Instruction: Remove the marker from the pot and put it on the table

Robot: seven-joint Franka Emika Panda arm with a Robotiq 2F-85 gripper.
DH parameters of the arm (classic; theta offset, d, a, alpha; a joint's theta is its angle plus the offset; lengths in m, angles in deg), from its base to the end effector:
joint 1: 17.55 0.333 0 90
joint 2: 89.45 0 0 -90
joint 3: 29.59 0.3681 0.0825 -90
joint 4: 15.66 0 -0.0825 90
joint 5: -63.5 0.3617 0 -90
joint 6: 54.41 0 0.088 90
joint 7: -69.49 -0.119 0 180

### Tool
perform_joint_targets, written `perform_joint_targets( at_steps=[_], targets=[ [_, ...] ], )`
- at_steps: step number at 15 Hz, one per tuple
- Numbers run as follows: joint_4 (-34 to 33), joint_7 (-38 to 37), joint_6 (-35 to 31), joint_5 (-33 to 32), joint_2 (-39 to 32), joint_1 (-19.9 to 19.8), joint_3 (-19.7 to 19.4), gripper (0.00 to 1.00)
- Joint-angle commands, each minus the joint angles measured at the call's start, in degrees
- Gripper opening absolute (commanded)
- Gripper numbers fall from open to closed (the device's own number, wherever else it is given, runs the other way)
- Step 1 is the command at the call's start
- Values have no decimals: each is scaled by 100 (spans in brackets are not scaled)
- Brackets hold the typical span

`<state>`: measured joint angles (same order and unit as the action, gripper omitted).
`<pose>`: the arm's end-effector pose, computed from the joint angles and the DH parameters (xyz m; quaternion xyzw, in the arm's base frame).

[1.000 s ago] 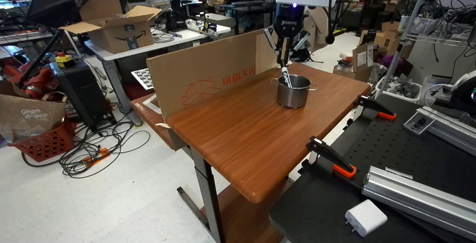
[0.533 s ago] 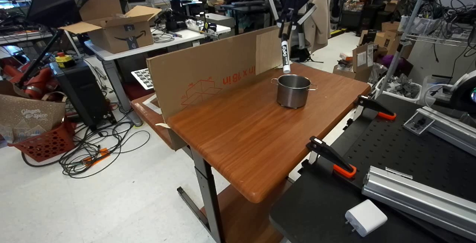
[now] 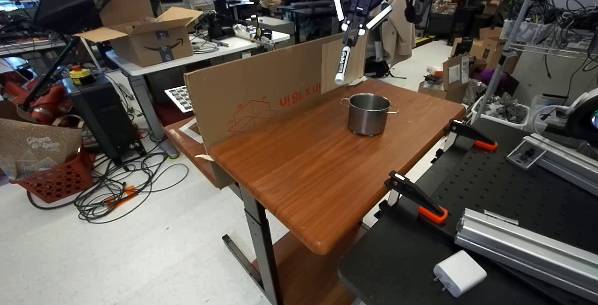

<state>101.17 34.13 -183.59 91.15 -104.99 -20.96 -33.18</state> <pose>0.5829 -0.0526 0.3621 -0.8506 0.4959 0.0672 0.1613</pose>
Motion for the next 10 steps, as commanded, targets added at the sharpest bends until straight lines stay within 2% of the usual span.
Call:
perform_joint_targets(
  at_steps=[1,10],
  targets=[
    [-281,-336,-264,336,-384,10,11,5],
    [-721,-972,-996,195,-1326,117,32,5]
  ],
)
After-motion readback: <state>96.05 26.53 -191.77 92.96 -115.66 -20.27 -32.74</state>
